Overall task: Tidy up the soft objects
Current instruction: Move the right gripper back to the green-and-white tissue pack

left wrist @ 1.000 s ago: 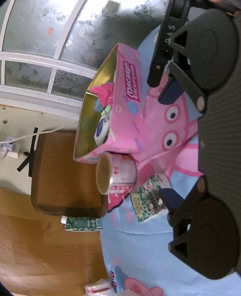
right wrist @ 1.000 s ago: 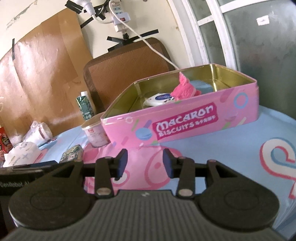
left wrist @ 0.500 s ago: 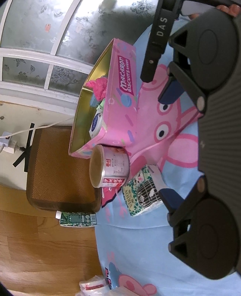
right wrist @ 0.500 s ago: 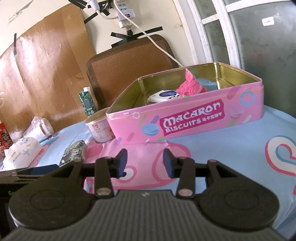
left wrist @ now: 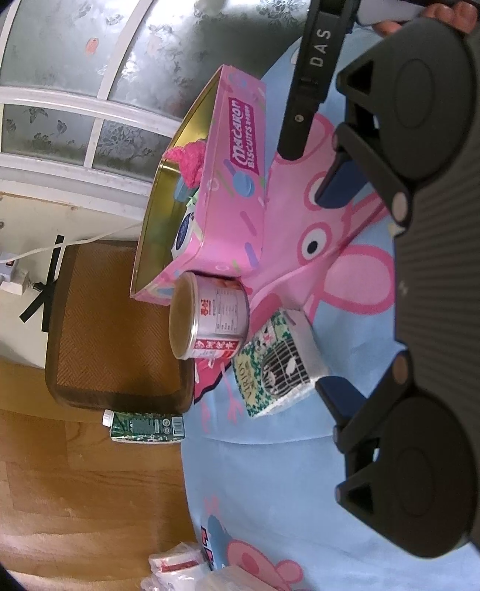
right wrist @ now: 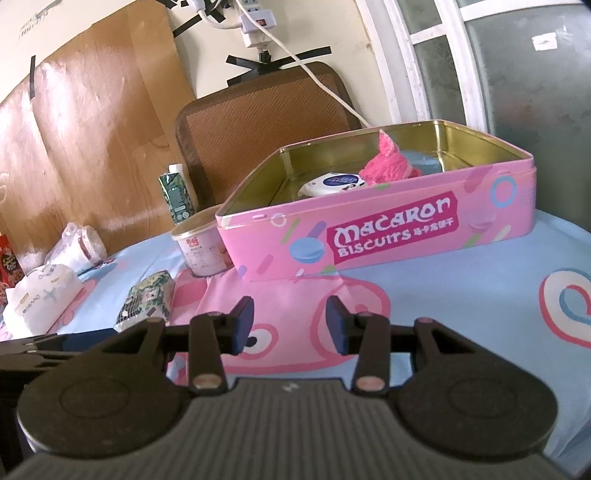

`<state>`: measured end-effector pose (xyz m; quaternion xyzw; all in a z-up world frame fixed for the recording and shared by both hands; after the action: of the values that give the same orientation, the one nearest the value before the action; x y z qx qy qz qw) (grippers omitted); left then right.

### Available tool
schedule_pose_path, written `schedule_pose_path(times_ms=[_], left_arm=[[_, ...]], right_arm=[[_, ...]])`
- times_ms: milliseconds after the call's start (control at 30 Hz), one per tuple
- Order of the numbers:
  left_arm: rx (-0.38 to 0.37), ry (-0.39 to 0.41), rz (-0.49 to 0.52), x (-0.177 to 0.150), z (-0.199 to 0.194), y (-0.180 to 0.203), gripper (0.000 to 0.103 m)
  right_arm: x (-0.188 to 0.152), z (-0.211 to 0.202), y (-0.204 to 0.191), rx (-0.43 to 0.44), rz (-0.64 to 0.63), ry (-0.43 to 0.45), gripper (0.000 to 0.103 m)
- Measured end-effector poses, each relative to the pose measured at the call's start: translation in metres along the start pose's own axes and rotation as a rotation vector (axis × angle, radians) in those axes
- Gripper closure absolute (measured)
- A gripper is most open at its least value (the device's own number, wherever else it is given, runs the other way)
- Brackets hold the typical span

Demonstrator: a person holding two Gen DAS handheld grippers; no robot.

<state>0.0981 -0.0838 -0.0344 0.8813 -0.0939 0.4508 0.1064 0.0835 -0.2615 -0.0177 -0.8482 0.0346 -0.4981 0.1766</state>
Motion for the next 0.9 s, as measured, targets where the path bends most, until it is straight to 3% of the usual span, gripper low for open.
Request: schedule_pose_path(times_ms=[200, 533, 667, 767, 900], left_arm=[[0.024, 0.037, -0.043, 0.001, -0.013, -0.026, 0.002], [0.247, 0.089, -0.214, -0.004, -0.033, -0.131, 0.002], [0.179, 0.099, -0.340, -0.008, -0.037, -0.151, 0.002], [0.150, 0.106, -0.363, -0.009, -0.038, -0.152, 0.002], [0.135, 0.118, -0.358, -0.008, -0.039, -0.151, 0.002]], right_arm=[[-0.003, 0.006, -0.010, 0.013, -0.023, -0.019, 0.056], [-0.011, 0.022, -0.055, 0.062, -0.165, -0.035, 0.051], [-0.013, 0.029, -0.078, 0.102, -0.222, -0.044, 0.044], [-0.014, 0.034, -0.092, 0.121, -0.264, -0.048, 0.042], [-0.015, 0.044, -0.108, 0.148, -0.299, -0.065, 0.030]])
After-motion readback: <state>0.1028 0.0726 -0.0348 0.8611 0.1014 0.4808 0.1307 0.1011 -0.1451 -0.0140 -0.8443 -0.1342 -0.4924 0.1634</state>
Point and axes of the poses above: each gripper's, at about its wrist camera, not at the fingertips, and z roughly the way its jaws point, y to its right, x to its top, the point moved 8 cm from there along z, roughly the way its jaws point, and after that the axes turned 4 degrees about x, right-handed, at the moved point
